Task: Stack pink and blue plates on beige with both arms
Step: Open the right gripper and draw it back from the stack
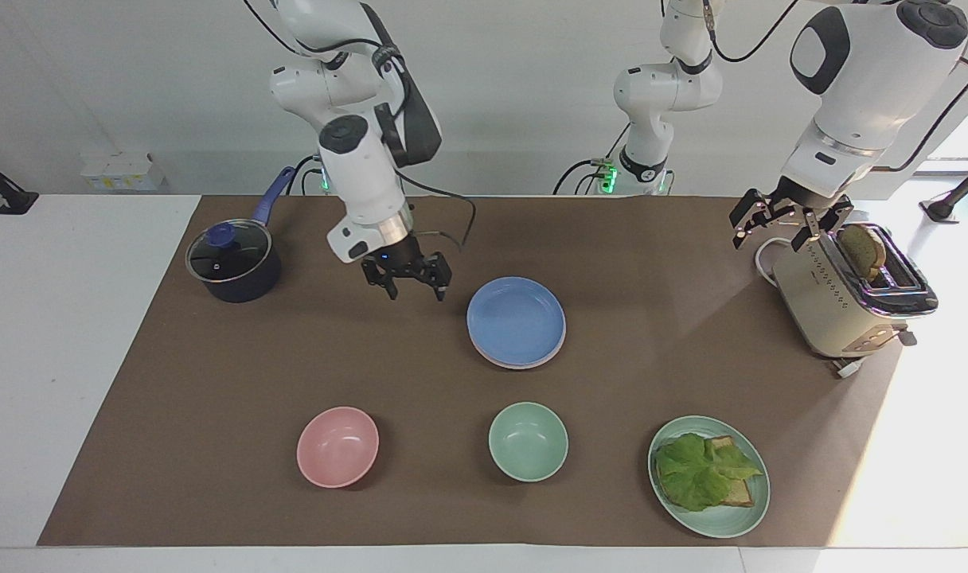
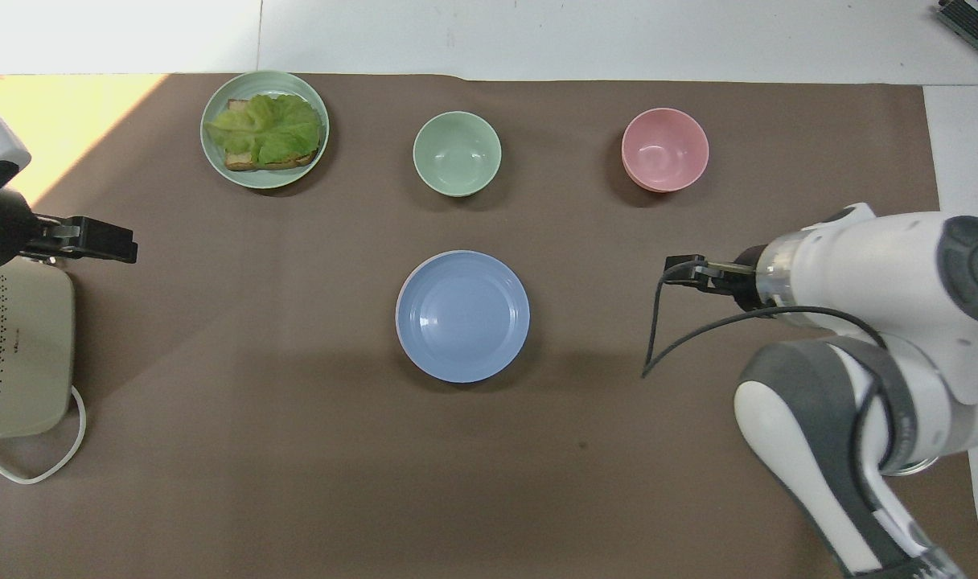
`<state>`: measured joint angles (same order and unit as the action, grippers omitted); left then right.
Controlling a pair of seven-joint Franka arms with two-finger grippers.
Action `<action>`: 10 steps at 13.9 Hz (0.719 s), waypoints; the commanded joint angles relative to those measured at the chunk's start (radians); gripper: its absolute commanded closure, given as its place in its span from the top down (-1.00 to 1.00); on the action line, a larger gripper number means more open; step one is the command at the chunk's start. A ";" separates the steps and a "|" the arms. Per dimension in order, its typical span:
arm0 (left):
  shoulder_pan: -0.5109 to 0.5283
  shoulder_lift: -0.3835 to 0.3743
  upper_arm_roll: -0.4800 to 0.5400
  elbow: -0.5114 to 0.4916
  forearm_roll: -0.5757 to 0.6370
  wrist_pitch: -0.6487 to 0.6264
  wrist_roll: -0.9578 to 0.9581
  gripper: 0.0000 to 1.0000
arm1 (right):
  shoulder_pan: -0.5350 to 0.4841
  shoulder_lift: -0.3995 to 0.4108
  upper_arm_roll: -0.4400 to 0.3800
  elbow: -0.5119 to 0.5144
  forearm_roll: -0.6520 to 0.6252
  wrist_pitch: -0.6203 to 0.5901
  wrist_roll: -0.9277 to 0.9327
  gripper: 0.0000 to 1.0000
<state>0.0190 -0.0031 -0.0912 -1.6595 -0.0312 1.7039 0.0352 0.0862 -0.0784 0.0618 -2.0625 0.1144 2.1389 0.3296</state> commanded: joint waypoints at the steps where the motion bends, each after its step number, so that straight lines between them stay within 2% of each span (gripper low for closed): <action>1: 0.015 -0.005 -0.010 0.000 0.013 -0.012 0.012 1.00 | -0.113 -0.072 0.009 0.004 -0.038 -0.078 -0.114 1.00; 3: 0.015 -0.005 -0.010 0.000 0.013 -0.012 0.012 1.00 | -0.179 -0.066 0.010 0.126 -0.068 -0.244 -0.170 1.00; 5: 0.015 -0.005 -0.010 0.000 0.013 -0.012 0.012 1.00 | -0.195 -0.037 0.013 0.272 -0.110 -0.417 -0.187 1.00; 8: 0.013 -0.005 -0.010 0.000 0.013 -0.012 0.012 1.00 | -0.189 -0.002 0.015 0.410 -0.140 -0.539 -0.193 1.00; 10: 0.015 -0.005 -0.010 0.000 0.013 -0.012 0.012 1.00 | -0.180 0.064 0.018 0.529 -0.150 -0.676 -0.193 1.00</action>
<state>0.0191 -0.0031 -0.0911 -1.6595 -0.0312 1.7039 0.0352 -0.0964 -0.1111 0.0706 -1.6714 -0.0016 1.5699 0.1511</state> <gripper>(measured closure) 0.000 0.000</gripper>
